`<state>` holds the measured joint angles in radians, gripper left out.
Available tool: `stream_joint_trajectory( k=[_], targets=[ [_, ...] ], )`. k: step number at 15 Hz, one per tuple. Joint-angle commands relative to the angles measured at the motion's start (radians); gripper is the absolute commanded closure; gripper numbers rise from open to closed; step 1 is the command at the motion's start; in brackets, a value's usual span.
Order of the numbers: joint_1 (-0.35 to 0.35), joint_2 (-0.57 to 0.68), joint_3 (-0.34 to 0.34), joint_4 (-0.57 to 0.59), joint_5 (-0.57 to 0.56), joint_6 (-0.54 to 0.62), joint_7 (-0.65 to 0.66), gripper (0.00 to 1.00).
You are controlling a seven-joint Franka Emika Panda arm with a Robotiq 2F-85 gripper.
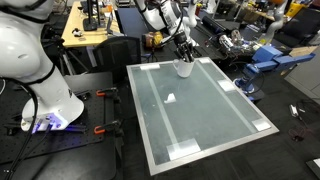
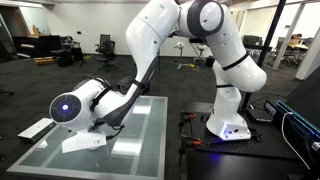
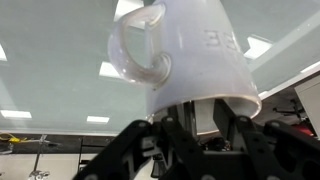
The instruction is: Remove the pen from the mug and put it on the table
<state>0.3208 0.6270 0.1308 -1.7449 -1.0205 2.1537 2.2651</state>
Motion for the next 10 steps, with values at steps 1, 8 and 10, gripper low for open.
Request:
stream_joint_trajectory(
  k=[1,8,10],
  targets=[
    [0.000,0.005,-0.013,0.015,0.024,0.026,0.002,0.56],
    [-0.001,0.001,-0.019,0.017,0.038,0.021,-0.003,0.57],
    [-0.001,0.000,-0.023,0.018,0.041,0.020,-0.004,0.57]
  ],
)
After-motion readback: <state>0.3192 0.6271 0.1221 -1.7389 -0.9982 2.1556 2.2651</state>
